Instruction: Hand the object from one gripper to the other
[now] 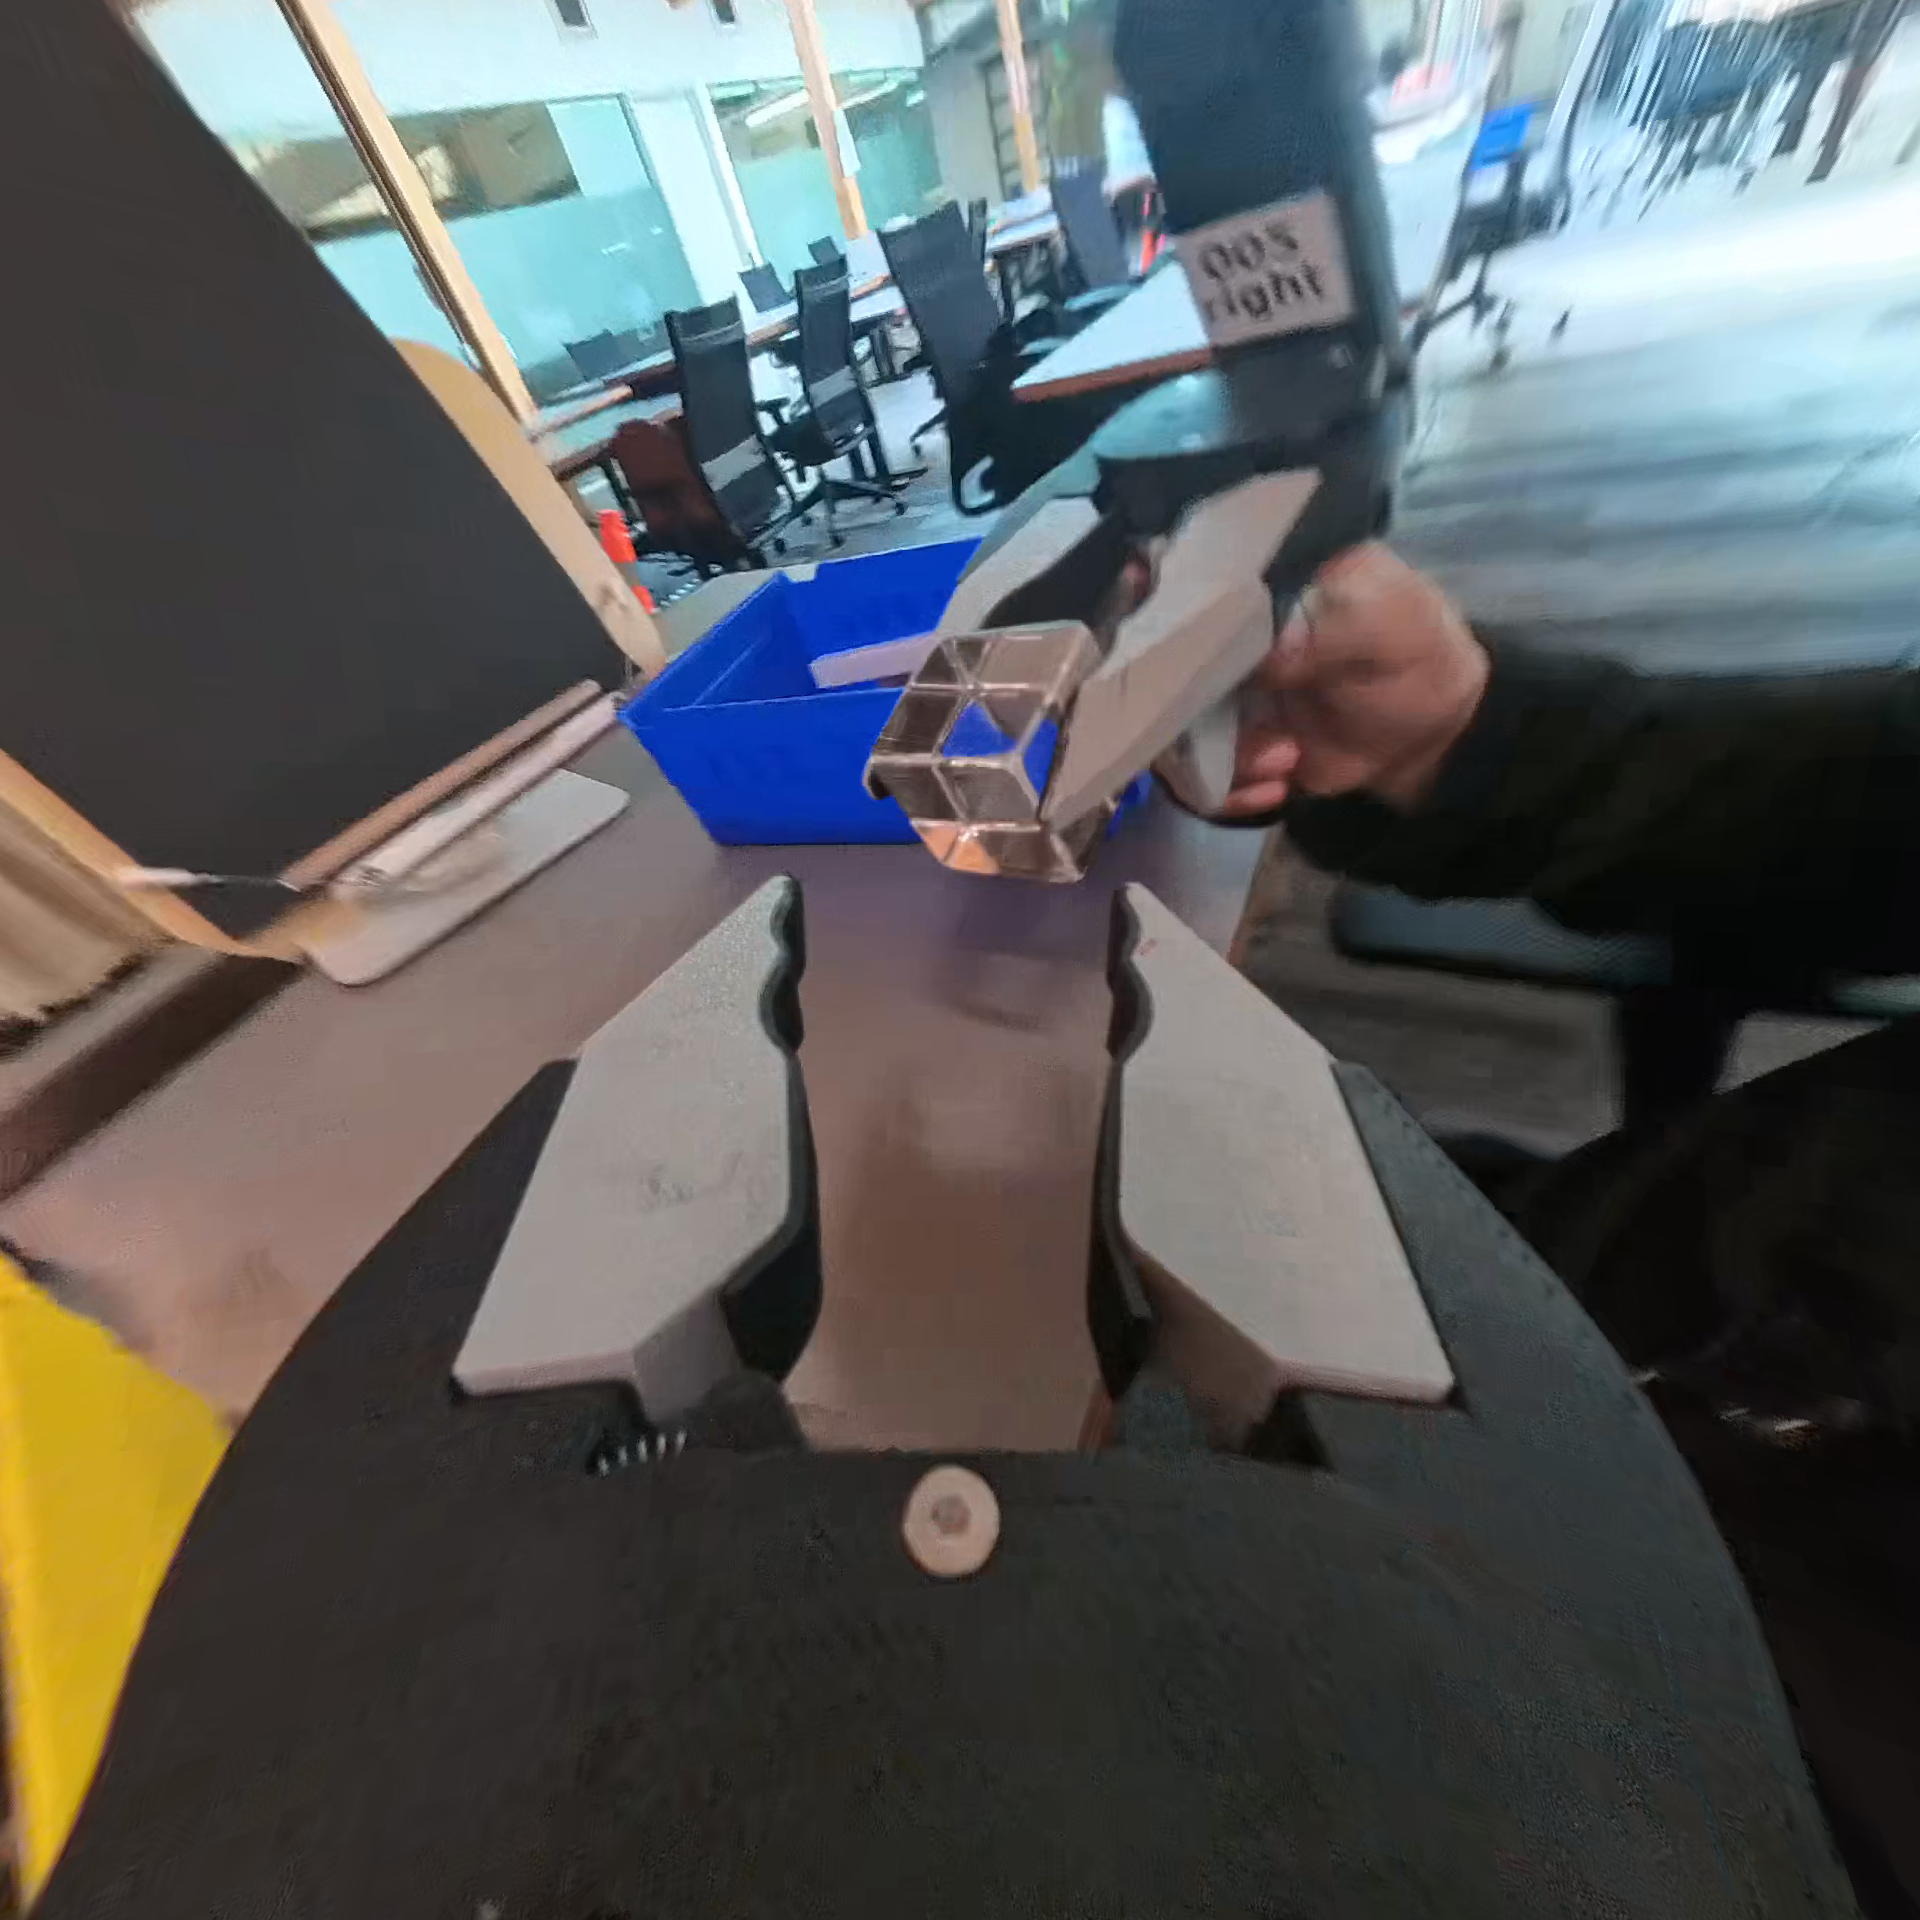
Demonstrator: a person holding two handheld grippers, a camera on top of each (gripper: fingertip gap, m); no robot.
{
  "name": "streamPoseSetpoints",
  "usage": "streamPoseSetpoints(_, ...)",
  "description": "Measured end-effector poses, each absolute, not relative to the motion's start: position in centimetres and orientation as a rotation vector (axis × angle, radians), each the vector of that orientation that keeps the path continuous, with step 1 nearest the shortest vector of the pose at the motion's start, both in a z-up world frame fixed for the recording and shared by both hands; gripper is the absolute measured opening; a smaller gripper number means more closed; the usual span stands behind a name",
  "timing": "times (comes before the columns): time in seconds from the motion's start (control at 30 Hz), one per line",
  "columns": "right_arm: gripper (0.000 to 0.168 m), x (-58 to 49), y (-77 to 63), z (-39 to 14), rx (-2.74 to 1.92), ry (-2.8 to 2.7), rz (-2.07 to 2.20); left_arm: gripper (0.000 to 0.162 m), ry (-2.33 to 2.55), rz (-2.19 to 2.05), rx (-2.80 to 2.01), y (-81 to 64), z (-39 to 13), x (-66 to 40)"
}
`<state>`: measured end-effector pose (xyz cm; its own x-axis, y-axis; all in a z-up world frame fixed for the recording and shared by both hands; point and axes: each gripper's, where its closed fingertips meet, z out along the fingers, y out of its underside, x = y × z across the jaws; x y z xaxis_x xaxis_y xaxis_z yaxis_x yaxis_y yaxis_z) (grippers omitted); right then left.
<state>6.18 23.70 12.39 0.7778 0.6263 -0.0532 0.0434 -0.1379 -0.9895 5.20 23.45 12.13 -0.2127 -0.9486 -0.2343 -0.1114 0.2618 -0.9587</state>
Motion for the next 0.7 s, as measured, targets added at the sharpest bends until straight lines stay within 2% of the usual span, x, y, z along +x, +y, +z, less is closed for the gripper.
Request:
streamPoseSetpoints(0.13, 0.043, 6.8, 24.1, 11.9, -1.617, -0.658, 0.149, 0.058, 1.475, -1.300, -1.101, 23.4, 13.5, 5.0)
streamPoseSetpoints(0.3, 0.043, 6.1, 23.2, 12.9, -1.446, -0.781, -0.129, 0.077, 1.502, -1.583, -1.236, 22.1, 12.2, 5.5)
streamPoseSetpoints(0.37, 0.043, 5.5, 22.5, 12.9, -1.363, -0.879, -0.260, 0.078, 1.514, -1.745, -1.264, 21.3, 11.9, 5.6)
streamPoseSetpoints(0.47, 0.043, 4.7, 21.9, 12.6, -1.295, -0.984, -0.425, 0.078, 1.539, -1.963, -1.288, 20.0, 11.8, 5.6)
streamPoseSetpoints(0.63, 0.043, 1.8, 20.5, 12.4, -1.153, -1.134, -0.399, 0.078, 1.649, -2.094, -1.211, 17.6, 11.3, 5.1)
streamPoseSetpoints(0.7, 0.043, 1.0, 20.1, 12.0, -1.126, -1.178, -0.369, 0.068, 1.643, -2.196, -1.161, 16.8, 12.0, 4.6)
